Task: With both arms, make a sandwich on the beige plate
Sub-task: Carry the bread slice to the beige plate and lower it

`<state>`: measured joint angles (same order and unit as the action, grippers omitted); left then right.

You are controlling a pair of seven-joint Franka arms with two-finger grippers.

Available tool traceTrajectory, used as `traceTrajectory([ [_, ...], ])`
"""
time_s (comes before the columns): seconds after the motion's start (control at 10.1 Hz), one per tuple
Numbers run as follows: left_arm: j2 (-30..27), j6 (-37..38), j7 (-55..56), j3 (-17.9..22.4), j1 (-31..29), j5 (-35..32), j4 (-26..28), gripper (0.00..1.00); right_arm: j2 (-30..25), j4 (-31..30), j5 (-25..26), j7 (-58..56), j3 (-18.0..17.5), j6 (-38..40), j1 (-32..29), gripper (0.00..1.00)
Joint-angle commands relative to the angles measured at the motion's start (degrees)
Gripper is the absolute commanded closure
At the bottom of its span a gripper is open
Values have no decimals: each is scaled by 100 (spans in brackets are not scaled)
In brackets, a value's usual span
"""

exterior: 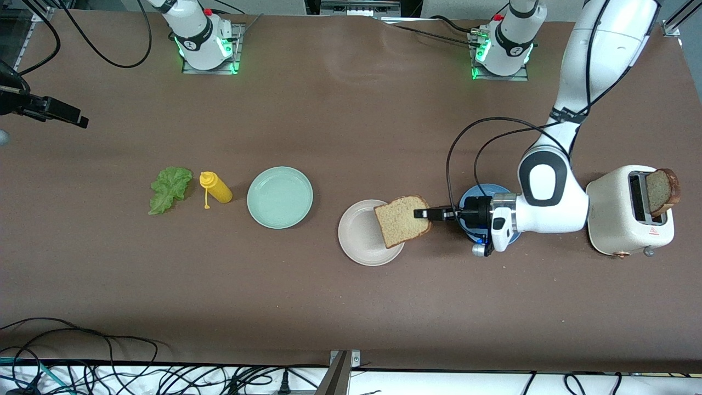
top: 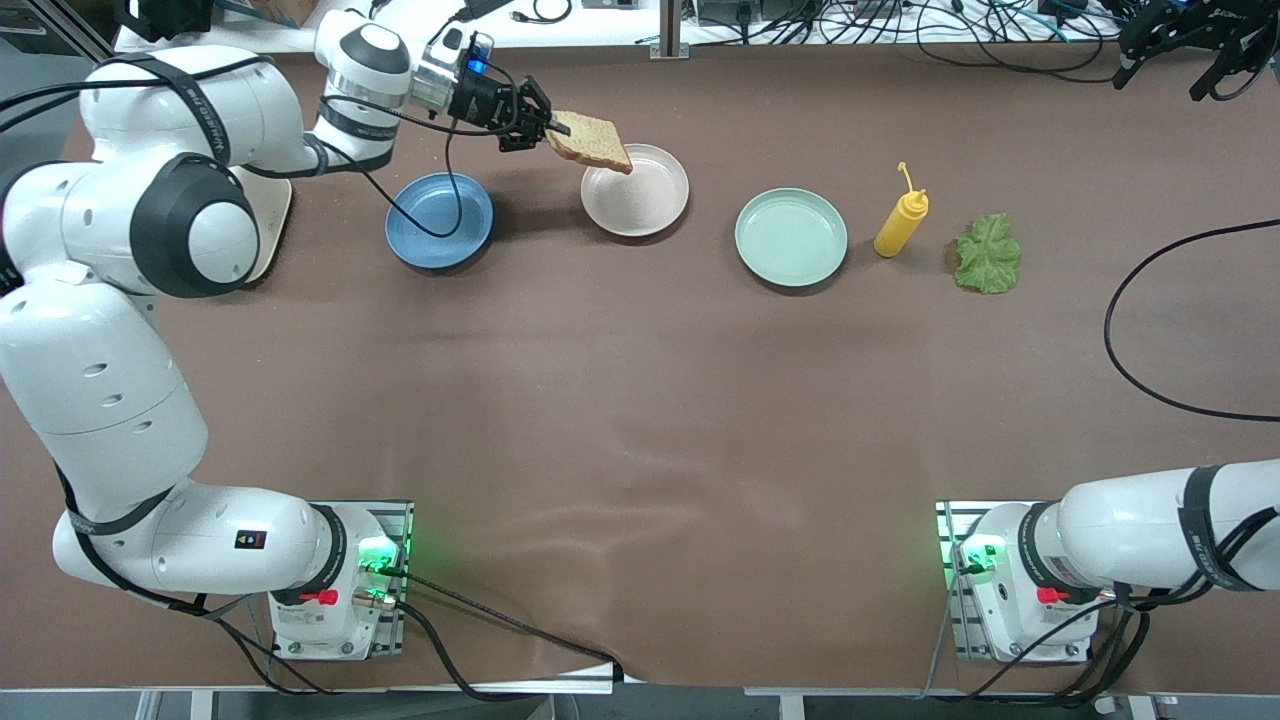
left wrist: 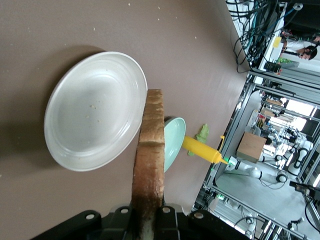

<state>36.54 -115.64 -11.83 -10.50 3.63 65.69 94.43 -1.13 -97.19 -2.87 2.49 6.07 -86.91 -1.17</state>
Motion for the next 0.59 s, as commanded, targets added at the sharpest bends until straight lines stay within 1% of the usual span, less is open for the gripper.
traceTrajectory([
  [0.0, 291, -553, -170, 40, 488, 313, -152, 100, -28, -1, -82, 15, 26, 51, 3, 0],
  [0.1, 423, -904, -187, 48, 638, 313, -240, 100, -28, 7, -82, 15, 26, 42, 3, 0],
  [0.2, 528, -1081, -301, 48, 717, 331, -232, 100, -19, 7, -82, 6, 26, -27, 12, 0],
  [0.49, 688, -1224, -363, 40, 771, 427, -249, 100, 78, 60, -73, 41, 17, -142, 21, 0],
])
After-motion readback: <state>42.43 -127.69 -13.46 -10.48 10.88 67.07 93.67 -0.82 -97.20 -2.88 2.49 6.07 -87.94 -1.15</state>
